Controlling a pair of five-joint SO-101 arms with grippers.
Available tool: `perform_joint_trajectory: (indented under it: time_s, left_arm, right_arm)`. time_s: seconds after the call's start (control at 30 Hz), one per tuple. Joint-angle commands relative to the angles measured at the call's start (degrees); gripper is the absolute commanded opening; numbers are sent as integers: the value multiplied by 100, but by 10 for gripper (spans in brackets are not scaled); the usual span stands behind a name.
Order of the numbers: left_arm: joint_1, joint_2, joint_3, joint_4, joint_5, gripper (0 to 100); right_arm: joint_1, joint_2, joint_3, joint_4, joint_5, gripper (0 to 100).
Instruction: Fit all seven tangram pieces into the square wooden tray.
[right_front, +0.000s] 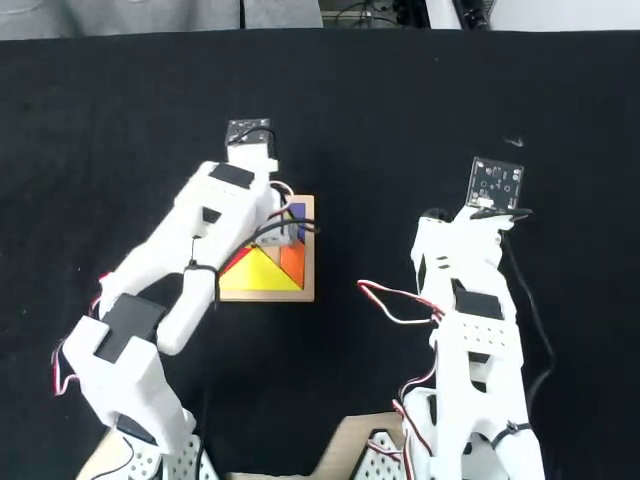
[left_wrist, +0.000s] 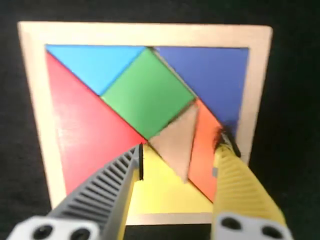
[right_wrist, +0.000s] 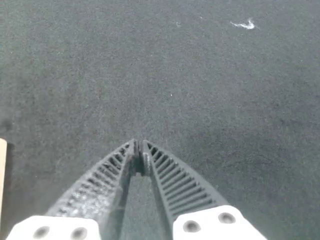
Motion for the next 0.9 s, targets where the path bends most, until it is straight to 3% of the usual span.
perform_joint_trajectory:
  time_s: [0.0, 0.3, 0.5, 0.67, 0.87]
  left_arm:
    - [-127, -88, -365, -35, -62, 242]
    - [-154, -105, -453, -44, -97, 241]
    - [-1385, -703, -1314, 1073, -396, 241]
    - [-2088, -1354, -884, 914, -475, 238]
    - [-2677, -2189, -532, 738, -519, 30]
  right_arm:
    - [-79, -145, -22, -114, 62, 15]
    - [-79, -145, -22, -114, 62, 15]
    - [-79, -145, -31, -114, 62, 15]
    - [-88, -145, -31, -114, 70, 15]
    - [-79, -145, -31, -114, 70, 15]
